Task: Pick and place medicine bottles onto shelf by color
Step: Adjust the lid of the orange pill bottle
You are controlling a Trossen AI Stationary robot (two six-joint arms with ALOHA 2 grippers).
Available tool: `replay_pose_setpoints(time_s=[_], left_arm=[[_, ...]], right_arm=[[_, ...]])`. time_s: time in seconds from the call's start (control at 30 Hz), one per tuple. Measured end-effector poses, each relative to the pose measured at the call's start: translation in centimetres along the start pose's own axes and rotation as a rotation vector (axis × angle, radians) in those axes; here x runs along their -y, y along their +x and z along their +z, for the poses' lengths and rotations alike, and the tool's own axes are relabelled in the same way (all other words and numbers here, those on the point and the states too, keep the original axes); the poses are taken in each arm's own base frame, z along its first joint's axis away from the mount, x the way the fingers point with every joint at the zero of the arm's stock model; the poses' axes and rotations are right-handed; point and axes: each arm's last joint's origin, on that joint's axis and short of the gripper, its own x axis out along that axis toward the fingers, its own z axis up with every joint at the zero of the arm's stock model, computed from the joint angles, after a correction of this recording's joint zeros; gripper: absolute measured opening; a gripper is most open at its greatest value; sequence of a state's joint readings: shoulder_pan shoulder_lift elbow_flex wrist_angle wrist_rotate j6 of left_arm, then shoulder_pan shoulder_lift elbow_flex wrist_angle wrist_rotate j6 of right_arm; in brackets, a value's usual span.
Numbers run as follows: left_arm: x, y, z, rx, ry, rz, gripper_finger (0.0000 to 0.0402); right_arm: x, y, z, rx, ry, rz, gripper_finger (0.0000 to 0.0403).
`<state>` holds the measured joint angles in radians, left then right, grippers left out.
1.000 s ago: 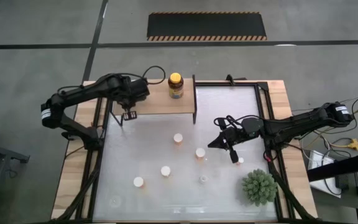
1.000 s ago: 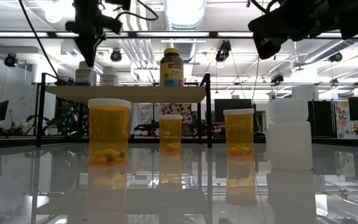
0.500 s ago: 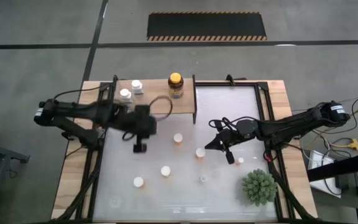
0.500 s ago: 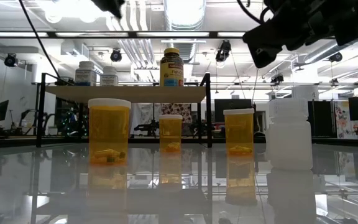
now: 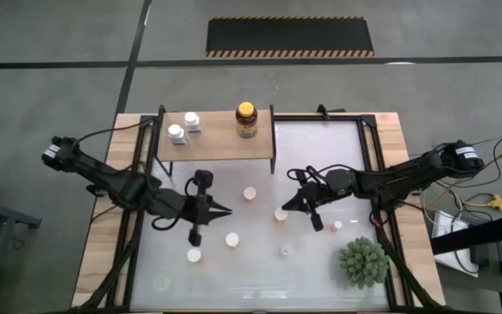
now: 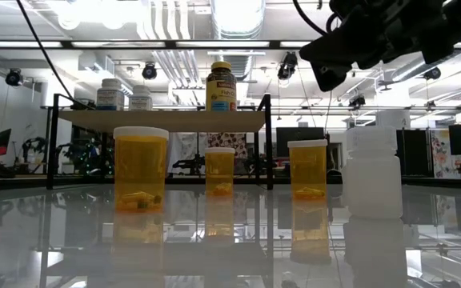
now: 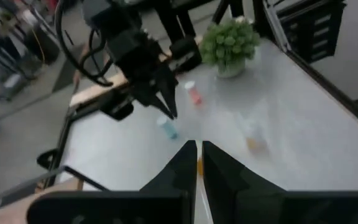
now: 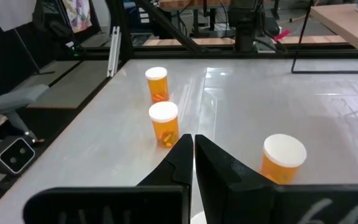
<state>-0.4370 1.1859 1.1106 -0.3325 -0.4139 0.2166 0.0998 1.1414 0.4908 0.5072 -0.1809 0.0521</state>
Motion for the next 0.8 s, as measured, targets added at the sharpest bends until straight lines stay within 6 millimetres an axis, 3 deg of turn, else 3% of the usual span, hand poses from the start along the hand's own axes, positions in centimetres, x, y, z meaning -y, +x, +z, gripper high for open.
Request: replay_pose_setpoints(time_s=[0.13, 0.5, 0.8], left_arm=[[0.1, 0.0, -1.5, 0.034, 0.042, 0.069, 0.0008], [-0.5, -2.7, -4.9, 0.194, 0.016, 0.183, 0.0008], [-0.8, -4.0, -6.8, 0.254, 0.025, 0.210, 0.0008]], right_arm=[[0.0, 0.2, 0.4, 0.007, -0.001, 0.001, 0.0009], [0.0, 0.9, 2.4, 0.058, -0.010, 0.000, 0.0013], [0.6, 2.7, 3.2, 0.032, -0.011, -0.104, 0.0103]])
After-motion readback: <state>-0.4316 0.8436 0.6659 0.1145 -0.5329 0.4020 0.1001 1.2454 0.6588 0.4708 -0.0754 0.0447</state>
